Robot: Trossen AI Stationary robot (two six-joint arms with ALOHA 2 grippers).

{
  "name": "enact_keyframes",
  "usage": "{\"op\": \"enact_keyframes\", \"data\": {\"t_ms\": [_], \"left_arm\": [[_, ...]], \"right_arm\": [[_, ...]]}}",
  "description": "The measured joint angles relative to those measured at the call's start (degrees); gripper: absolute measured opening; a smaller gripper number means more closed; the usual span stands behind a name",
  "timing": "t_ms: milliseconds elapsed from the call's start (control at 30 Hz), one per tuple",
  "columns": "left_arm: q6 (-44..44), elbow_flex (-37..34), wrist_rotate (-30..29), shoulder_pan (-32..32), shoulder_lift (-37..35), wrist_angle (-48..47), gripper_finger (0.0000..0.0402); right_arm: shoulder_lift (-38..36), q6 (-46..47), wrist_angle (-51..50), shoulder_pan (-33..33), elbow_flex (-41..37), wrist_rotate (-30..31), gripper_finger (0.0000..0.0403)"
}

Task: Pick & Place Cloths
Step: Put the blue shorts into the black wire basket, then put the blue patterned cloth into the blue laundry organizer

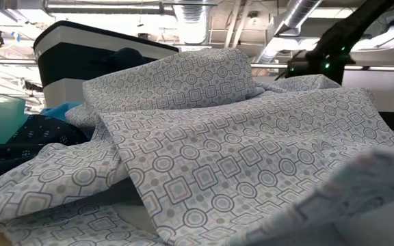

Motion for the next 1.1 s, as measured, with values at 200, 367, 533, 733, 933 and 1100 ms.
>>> {"op": "enact_keyframes", "data": {"t_ms": [200,367,533,733,933,1100], "left_arm": [[-0.16,0.0,0.0,0.0,-0.01,0.04,0.0121],[-0.12,0.0,-0.11,0.0,-0.02,0.09,0.0121],[0.12,0.0,-1.55,0.0,-0.02,0.11,0.0121],[0.5,0.0,-1.99,0.02,-0.02,0.08,0.0121],[2.51,-0.04,0.43,-2.4,-0.66,-15.7,0.0124],[-1.0,-0.04,1.27,-7.63,0.08,-27.73,0.0147]], "right_arm": [[2.03,0.05,-3.47,-0.65,2.24,-0.27,0.0008],[1.04,-0.82,-4.15,-0.43,2.45,2.76,0.0059],[-3.02,-1.46,-7.19,-0.43,5.0,2.69,0.0142],[-9.32,-0.6,-12.98,-0.45,13.3,2.65,0.0249],[-15.37,0.12,-23.31,0.76,25.63,2.48,0.0269],[-21.69,5.48,-25.99,3.74,32.45,1.85,0.0269]]}}
